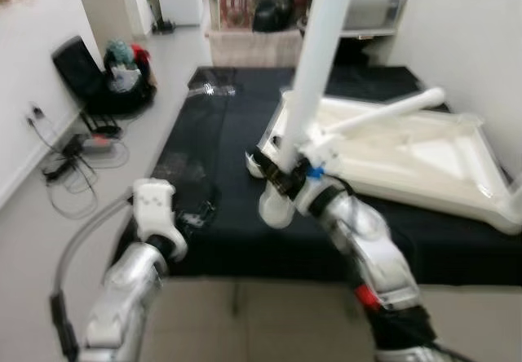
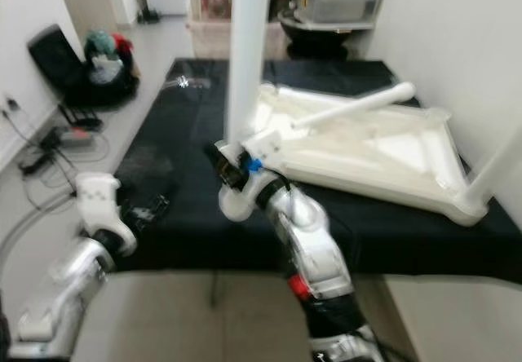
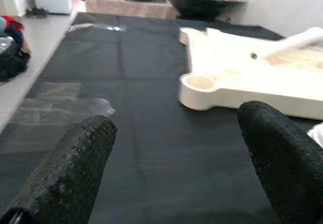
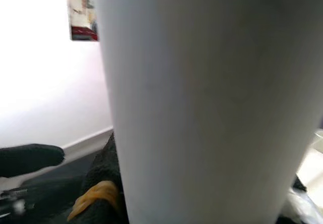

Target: Building children table

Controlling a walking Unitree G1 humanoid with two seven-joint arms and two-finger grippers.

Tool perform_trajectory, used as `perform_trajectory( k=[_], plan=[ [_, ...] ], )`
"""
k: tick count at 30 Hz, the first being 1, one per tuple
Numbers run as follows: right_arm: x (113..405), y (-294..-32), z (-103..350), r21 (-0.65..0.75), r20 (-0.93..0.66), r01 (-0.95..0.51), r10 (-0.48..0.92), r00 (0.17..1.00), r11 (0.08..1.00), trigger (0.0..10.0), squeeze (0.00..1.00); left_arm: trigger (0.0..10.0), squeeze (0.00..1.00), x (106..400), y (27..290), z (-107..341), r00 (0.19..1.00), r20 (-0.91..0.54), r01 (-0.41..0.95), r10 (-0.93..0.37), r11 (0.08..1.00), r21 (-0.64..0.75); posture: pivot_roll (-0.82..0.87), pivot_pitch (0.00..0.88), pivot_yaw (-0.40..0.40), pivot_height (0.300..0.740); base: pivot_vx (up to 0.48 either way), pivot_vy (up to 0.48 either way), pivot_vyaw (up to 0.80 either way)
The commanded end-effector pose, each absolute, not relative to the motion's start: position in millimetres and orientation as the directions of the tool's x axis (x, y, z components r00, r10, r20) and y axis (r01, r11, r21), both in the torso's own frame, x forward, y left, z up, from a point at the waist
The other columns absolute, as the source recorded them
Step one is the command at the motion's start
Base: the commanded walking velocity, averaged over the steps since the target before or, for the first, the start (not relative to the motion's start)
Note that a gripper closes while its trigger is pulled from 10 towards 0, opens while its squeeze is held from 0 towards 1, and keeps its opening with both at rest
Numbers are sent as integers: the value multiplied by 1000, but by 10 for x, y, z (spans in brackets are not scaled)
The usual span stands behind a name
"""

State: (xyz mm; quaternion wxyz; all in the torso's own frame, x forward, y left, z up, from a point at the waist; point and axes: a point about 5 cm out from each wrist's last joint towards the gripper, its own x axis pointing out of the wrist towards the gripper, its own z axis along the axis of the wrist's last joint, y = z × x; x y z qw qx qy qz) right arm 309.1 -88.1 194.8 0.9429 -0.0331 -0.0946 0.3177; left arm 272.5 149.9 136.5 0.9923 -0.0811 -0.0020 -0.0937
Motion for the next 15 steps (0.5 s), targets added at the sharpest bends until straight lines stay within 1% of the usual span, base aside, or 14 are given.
perform_trajectory(
  k=[1,6,8,10,11,13,15],
  plan=[
    [3104,-891,1982,-130,176,-580,595,784,804,10000,0,10000,0,2717,1510,1393,982,30,191,-189,970,-149,-26,0,-18,740,0,0,0],
    [3104,-888,1981,-137,169,-581,597,784,802,10000,0,10000,0,2711,1490,1423,977,44,211,-207,969,-128,-29,0,-15,740,0,0,0],
    [3101,-886,1980,-146,163,-585,603,781,798,10000,0,10000,0,2705,1477,1439,975,49,221,-217,968,-121,-27,0,-16,740,341,0,781],
    [3099,-887,2037,-114,214,-581,591,778,806,10000,0,10000,0,2700,1457,1473,971,61,236,-230,965,-114,-25,0,-16,740,392,0,781],
    [3099,-887,2037,-114,214,-581,591,778,806,10000,0,10000,0,2700,1457,1473,971,61,236,-230,965,-114,-25,0,-16,740,398,0,781],
    [3119,-897,2053,-111,215,-565,575,789,817,10000,0,10000,0,2701,1454,1489,970,66,239,-233,964,-113,-26,0,-15,740,428,0,0],
    [3144,-903,2050,-127,202,-564,578,791,816,10000,0,10000,0,2707,1436,1519,967,76,249,-242,962,-114,-27,0,-14,740,452,0,638]
  ],
)
